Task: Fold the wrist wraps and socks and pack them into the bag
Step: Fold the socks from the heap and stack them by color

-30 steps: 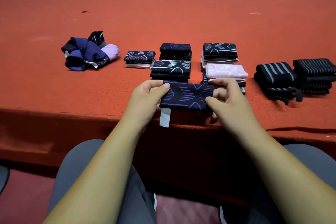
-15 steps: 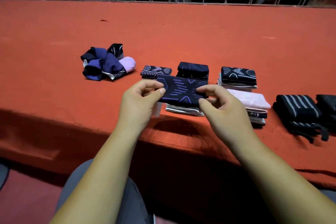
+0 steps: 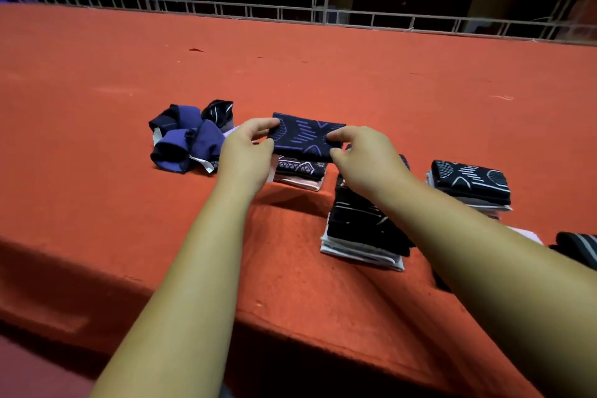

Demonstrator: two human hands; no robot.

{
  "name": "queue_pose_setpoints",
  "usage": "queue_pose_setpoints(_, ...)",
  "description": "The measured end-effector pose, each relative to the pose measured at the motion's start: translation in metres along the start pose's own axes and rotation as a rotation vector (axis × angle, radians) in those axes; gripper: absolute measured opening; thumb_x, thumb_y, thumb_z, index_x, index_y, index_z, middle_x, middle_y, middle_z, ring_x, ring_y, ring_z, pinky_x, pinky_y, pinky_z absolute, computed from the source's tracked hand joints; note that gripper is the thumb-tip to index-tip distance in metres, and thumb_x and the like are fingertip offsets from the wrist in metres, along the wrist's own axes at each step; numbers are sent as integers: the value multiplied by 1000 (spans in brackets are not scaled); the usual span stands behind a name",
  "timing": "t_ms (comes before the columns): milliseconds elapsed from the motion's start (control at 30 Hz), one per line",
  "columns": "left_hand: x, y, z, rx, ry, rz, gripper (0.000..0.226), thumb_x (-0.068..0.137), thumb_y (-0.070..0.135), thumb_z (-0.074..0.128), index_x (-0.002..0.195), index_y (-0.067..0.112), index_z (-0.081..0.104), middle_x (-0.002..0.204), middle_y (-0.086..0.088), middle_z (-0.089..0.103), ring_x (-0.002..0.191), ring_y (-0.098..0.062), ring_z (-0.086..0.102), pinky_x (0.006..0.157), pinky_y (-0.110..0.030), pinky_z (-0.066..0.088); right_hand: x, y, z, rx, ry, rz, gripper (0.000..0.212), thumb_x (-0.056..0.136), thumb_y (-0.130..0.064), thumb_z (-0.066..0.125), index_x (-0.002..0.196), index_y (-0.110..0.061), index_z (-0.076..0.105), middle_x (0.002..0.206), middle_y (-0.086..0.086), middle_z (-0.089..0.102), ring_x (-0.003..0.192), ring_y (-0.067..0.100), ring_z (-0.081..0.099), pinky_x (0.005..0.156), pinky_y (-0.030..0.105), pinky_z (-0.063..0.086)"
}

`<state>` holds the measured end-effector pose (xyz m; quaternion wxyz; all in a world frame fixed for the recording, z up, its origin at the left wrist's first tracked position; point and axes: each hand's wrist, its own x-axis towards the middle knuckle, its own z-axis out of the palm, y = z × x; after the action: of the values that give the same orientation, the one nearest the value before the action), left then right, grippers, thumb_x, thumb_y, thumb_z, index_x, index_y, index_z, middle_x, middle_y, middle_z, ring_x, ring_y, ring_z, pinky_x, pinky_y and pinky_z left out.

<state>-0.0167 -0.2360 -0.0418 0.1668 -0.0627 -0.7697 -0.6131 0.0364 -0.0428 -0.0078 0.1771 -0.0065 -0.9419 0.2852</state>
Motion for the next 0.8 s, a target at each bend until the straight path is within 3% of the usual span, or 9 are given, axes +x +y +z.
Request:
queue_pose_setpoints(100, 24, -22, 3, 64, 59, 8, 27, 97, 8, 64, 114, 27, 72, 118, 10, 73, 100, -2, 66, 81, -6, 46, 31, -2, 16, -78, -37, 3, 41, 99, -12, 56, 137, -21, 72, 134, 9, 70, 100, 27, 65, 81, 26, 41)
queue_pose_setpoints(167, 35, -37, 3, 117, 88, 1, 18, 96, 14, 70, 108, 28, 70, 113, 12, 71, 95, 5, 62, 73, 1, 39, 44, -2, 26, -118, -67, 24, 43, 98, -8, 55, 136, -20, 73, 134, 12, 70, 106, 31, 66, 79, 24, 38)
queue_pose_setpoints(300, 47, -59, 6, 167, 68, -3, 12, 98, 16, 70, 100, 27, 73, 101, 10, 72, 93, -5, 68, 77, -13, 46, 59, -5, 43, -169, -92, 34, 40, 95, -3, 55, 127, -13, 77, 130, 17, 71, 121, 37, 64, 97, 35, 53)
queue_pose_setpoints(367, 50, -65, 10, 231, 41, 3, 14, 100, 14, 67, 106, 23, 76, 99, 7, 72, 88, -7, 69, 75, -17, 46, 65, -5, 49, -215, -116, 48, 33, 96, -6, 55, 120, -8, 77, 124, 19, 73, 122, 39, 62, 98, 42, 55)
queue_pose_setpoints(467, 49, -73, 14, 268, -20, -11, 22, 102, 6, 60, 113, 16, 76, 105, 1, 73, 66, 2, 66, 60, -5, 43, 71, -4, 57, -312, -205, 81, 29, 98, -9, 56, 119, -6, 76, 117, 19, 72, 114, 39, 62, 90, 39, 56)
queue_pose_setpoints(533, 48, -80, 14, 298, -78, -13, 30, 101, 3, 57, 119, 18, 77, 116, -1, 76, 85, -5, 68, 67, -1, 41, 69, -4, 61, -372, -245, 89, 19, 97, -9, 57, 105, -5, 73, 99, 20, 64, 94, 39, 56, 74, 35, 46)
queue_pose_setpoints(633, 47, -82, 12, 321, -124, -25, 41, 98, 0, 53, 123, 23, 77, 120, 2, 77, 102, -10, 68, 88, -15, 46, 65, -2, 64, -403, -270, 109, 16, 96, -7, 55, 98, -5, 71, 88, 14, 60, 84, 36, 54, 68, 32, 41)
queue_pose_setpoints(700, 45, -80, 10, 310, -112, -52, 48, 95, -1, 48, 122, 27, 76, 109, 3, 79, 89, -10, 73, 87, -21, 53, 62, -2, 63, -395, -283, 106, 20, 99, -11, 55, 102, -5, 74, 87, 12, 62, 83, 35, 57, 67, 32, 44)
queue_pose_setpoints(800, 41, -74, 3, 312, -78, -59, 48, 95, -1, 46, 123, 24, 75, 98, -2, 79, 73, 9, 69, 71, -5, 46, 58, -5, 59, -379, -286, 101, 23, 101, -13, 53, 102, -6, 74, 89, 12, 67, 82, 34, 59, 62, 29, 43)
